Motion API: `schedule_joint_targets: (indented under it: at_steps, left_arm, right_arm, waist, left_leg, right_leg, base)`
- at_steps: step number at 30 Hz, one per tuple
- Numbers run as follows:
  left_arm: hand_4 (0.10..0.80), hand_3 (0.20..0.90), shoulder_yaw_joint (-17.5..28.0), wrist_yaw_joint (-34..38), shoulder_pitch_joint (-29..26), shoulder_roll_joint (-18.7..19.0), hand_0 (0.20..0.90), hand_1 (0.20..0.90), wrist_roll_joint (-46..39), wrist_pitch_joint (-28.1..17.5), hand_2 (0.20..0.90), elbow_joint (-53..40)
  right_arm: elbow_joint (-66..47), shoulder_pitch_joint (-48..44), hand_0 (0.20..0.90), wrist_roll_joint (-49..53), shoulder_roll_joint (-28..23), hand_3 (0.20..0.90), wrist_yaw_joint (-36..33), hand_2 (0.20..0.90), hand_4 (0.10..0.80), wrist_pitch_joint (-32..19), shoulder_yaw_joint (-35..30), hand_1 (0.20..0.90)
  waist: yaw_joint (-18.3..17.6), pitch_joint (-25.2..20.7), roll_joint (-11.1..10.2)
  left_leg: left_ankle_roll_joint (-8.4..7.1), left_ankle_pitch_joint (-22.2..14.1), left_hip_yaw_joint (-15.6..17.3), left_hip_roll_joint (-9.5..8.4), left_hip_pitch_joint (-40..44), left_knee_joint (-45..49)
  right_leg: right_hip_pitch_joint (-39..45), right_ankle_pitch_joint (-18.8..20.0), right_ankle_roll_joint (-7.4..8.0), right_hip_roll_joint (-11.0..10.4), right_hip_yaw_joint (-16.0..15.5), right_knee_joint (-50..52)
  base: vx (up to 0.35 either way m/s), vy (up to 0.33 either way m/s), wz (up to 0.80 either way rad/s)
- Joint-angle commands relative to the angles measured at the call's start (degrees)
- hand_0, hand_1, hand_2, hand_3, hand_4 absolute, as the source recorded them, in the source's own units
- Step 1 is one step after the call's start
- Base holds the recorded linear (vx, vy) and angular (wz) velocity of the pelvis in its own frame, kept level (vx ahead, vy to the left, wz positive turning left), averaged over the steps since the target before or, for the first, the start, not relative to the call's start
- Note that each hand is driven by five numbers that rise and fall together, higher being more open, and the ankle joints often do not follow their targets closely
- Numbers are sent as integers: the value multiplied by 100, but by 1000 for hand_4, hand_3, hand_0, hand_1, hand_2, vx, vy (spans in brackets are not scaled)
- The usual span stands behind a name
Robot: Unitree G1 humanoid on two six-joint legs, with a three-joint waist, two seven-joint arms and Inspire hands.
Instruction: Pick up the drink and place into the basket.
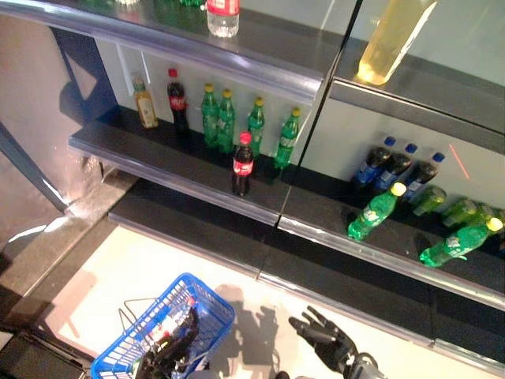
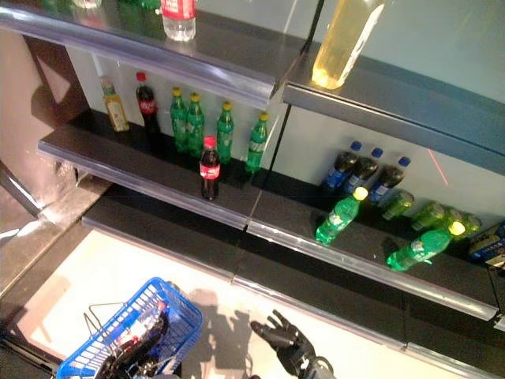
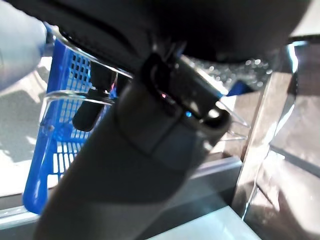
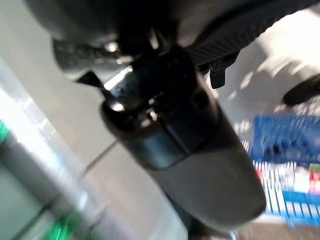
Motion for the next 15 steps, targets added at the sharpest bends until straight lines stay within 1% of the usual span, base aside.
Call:
schedule_joint_targets:
  at_steps: [1, 4, 5, 6, 8, 12, 15]
  left_arm:
    - [100, 200, 331, -548, -394, 73, 300, 300, -205, -822, 300, -67]
    - [100, 200, 434, -593, -479, 46, 300, 300, -182, -860, 300, 294]
    - [100, 200, 446, -572, -490, 43, 300, 300, -173, -860, 300, 329]
    - [100, 200, 492, -616, -530, 39, 300, 300, -209, -918, 300, 539]
    - [100, 200, 590, -668, -628, 33, 300, 300, -264, -936, 300, 869]
    - [100, 200, 634, -741, -687, -9, 300, 300, -369, -974, 300, 1075]
    - [100, 200, 623, -754, -694, -56, 300, 300, -358, -997, 300, 1085]
  right_arm:
    - [786, -327, 900, -680, 37, 900, 2, 900, 800, -454, -341, 900]
    - [1650, -488, 900, -971, 164, 900, -63, 900, 800, -456, -483, 900]
    - [1709, -505, 900, -969, 177, 900, -96, 900, 800, -390, -499, 900]
    - [2254, -574, 900, -1080, 243, 900, -15, 900, 800, -469, -625, 900]
    - [2976, -637, 900, -1390, 288, 900, -46, 900, 800, -573, -831, 900]
    - [3383, -621, 900, -1729, 266, 900, -121, 900, 800, -552, -961, 900]
    - [3477, -597, 900, -1822, 239, 900, -157, 900, 800, -563, -984, 900]
  waist:
    - [84, -263, 244]
    - [138, -286, 282]
    - [144, -290, 289]
    - [169, -311, 310]
    - [164, -351, 359]
    - [138, -380, 411]
    - [145, -388, 425]
  left_leg:
    - [-27, -181, 176, 25, 27, 12]
    - [-12, -214, 241, 20, 65, 9]
    - [-10, -218, 251, 21, 70, 9]
    - [-12, -231, 295, 29, 84, 5]
    - [-14, -244, 330, 44, 89, -2]
    - [-42, -253, 327, 78, 61, -6]
    - [-73, -245, 277, 92, 15, -6]
  right_leg:
    - [-54, 427, 273, -419, -301, 69]
    - [-40, 463, 312, -487, -396, 60]
    - [-41, 465, 316, -494, -406, 63]
    - [-38, 459, 318, -503, -449, 64]
    - [-48, 452, 314, -494, -436, 40]
    - [-41, 434, 289, -446, -391, -39]
    - [-31, 444, 271, -417, -392, -114]
  base:
    - [54, 27, -14]
    - [19, 18, -14]
    - [9, 17, -9]
    - [10, 13, -8]
    - [4, 12, -4]
    - [-25, 2, -4]
    - [-45, -3, -1]
